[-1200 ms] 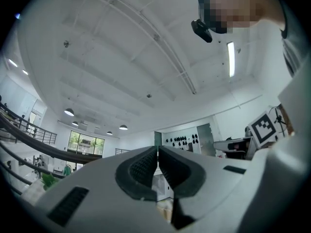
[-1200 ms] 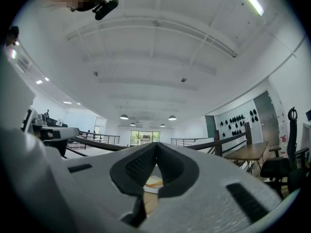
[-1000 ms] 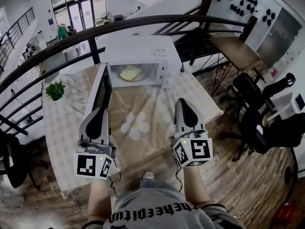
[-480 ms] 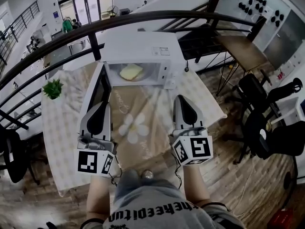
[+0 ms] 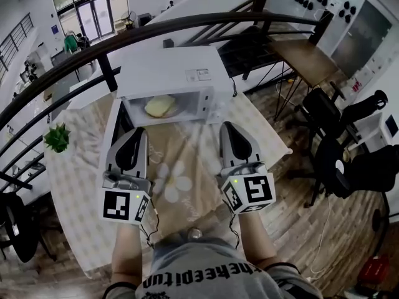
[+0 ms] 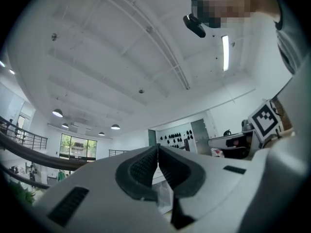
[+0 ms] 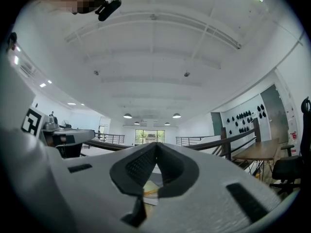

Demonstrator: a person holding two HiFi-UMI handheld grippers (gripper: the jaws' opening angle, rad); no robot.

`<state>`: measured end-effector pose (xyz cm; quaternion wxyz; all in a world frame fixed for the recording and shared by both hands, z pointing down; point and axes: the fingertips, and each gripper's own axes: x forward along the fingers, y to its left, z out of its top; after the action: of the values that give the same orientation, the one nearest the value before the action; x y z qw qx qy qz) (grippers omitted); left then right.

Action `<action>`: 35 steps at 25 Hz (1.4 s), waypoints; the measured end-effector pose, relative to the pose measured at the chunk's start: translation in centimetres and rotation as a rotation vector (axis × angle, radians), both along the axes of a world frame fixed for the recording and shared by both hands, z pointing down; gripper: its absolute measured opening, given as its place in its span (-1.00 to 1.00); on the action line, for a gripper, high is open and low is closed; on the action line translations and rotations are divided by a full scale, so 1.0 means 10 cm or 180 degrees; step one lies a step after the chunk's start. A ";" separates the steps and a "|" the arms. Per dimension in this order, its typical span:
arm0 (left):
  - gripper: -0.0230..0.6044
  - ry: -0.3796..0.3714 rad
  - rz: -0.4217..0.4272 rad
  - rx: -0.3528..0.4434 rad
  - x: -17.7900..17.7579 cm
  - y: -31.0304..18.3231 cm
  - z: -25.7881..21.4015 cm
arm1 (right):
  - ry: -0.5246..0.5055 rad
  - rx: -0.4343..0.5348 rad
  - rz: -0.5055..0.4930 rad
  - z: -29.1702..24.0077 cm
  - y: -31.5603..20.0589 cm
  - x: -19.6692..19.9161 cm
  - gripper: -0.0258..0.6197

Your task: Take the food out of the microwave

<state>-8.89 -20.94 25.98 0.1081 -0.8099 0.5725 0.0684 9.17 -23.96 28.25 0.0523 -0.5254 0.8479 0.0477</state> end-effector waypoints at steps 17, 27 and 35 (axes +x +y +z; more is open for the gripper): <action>-0.89 -0.1136 0.0077 -0.0636 -0.01 -1.20 1.51 | 0.0190 -0.0318 0.0199 0.50 -0.59 -0.05 -0.91; -0.88 -0.2514 0.0187 -0.0681 0.22 -1.51 2.27 | 0.0219 -0.0496 0.0196 0.75 -0.61 -0.10 -0.91; -0.88 -0.3194 -0.0004 -0.0782 0.08 -1.82 2.73 | 0.0291 -0.0578 0.0198 0.87 -0.62 -0.14 -0.91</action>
<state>-8.09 -39.10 53.26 0.2736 -0.7494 0.4544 -0.3963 7.82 -30.13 36.91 -0.0359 -0.5513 0.8335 -0.0038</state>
